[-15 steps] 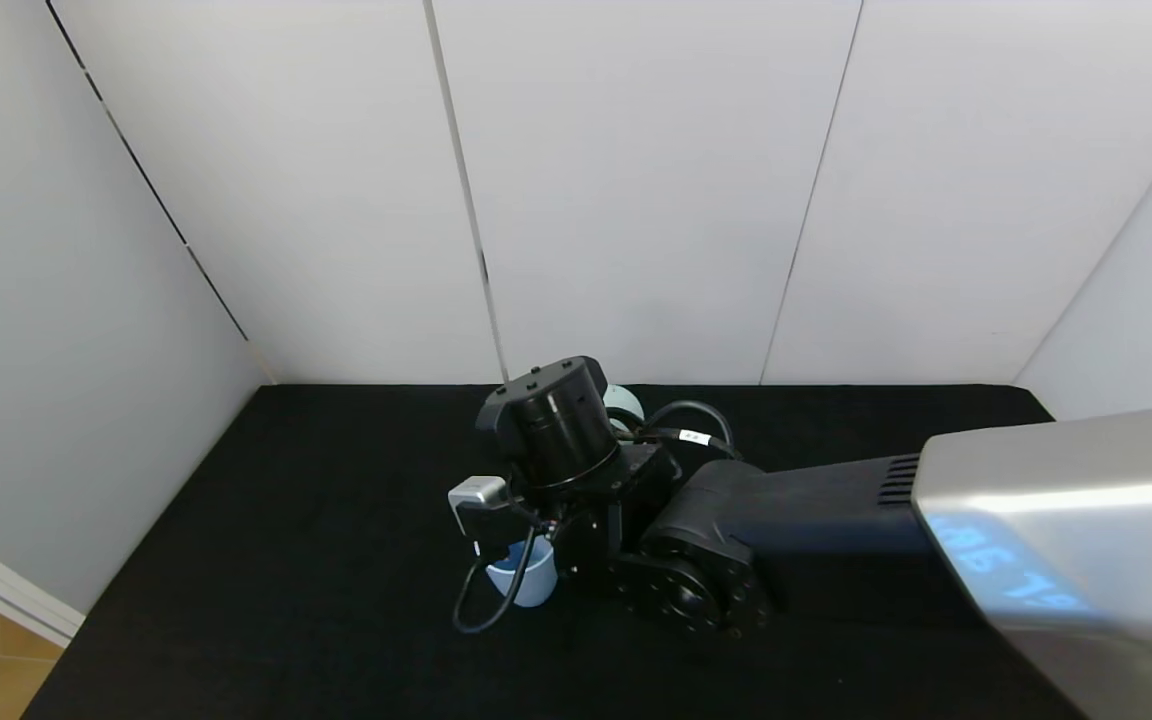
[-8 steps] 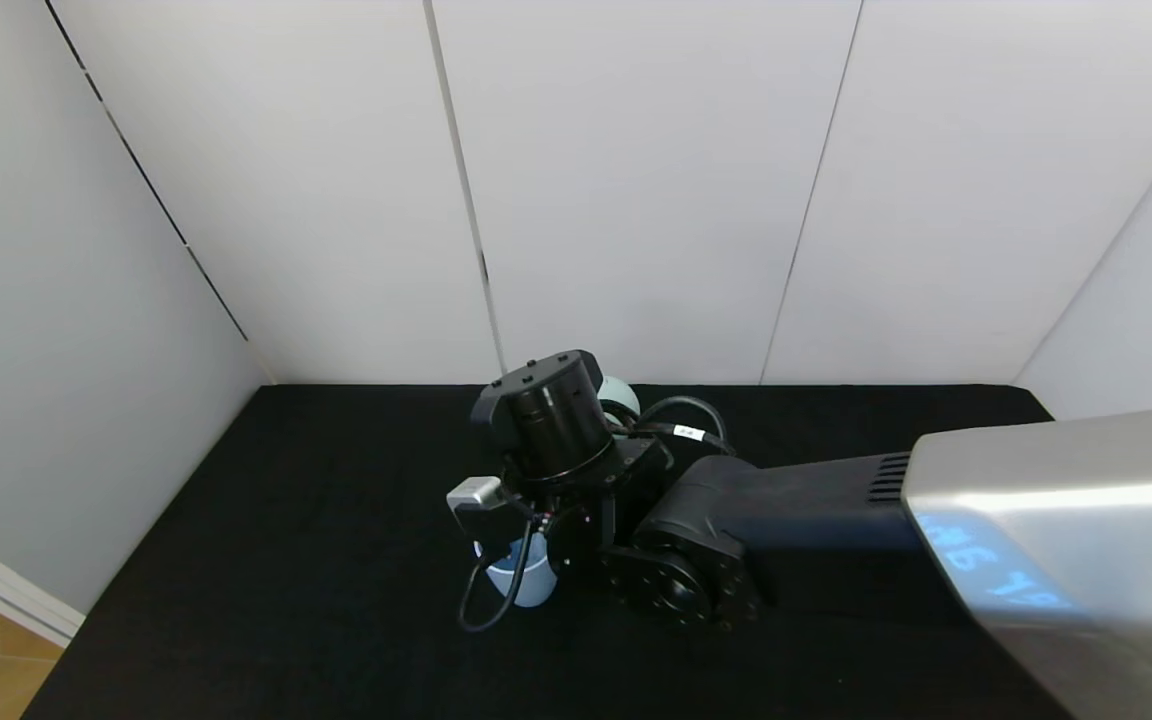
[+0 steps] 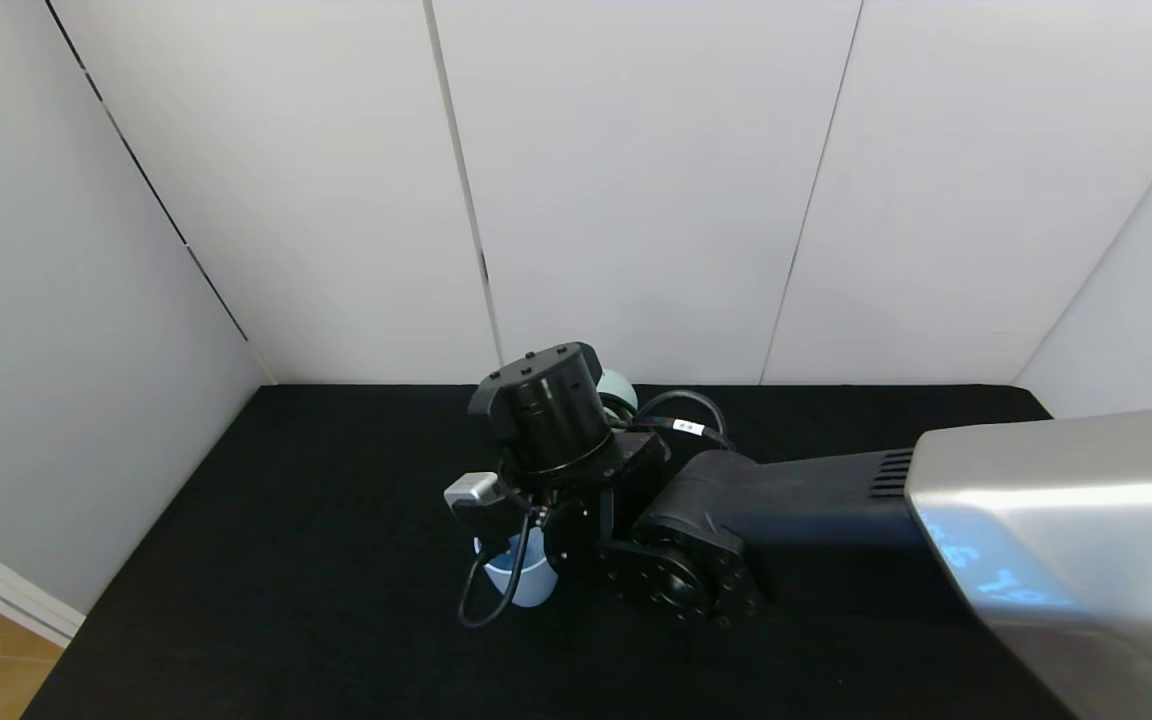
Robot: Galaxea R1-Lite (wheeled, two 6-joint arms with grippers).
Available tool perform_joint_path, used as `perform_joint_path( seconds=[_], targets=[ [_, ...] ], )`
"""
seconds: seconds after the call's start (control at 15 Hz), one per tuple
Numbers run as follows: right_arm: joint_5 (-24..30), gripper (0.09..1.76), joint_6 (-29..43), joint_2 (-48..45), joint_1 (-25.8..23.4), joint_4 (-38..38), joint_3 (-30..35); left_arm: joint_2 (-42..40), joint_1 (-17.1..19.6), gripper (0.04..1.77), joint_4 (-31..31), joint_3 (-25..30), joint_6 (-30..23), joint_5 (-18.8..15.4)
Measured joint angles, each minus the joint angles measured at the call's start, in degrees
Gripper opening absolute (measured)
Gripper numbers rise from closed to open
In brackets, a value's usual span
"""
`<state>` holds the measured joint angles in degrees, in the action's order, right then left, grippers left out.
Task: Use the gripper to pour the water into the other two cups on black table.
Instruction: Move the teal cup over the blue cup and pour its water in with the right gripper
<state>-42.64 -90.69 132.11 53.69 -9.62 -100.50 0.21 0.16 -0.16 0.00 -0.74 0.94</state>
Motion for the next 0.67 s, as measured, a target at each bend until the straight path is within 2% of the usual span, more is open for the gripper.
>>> perform_joint_path(
  seconds=[0.4,0.67],
  targets=[
    [0.22,1.18,1.08,0.0,0.2,0.23,-0.02,0.0,0.0,1.72,0.0,0.0,-0.02,0.0],
    [0.01,1.18,11.39,-0.16,1.13,0.83,0.12,0.0,0.0,1.72,0.0,0.0,0.0,0.0]
  ],
)
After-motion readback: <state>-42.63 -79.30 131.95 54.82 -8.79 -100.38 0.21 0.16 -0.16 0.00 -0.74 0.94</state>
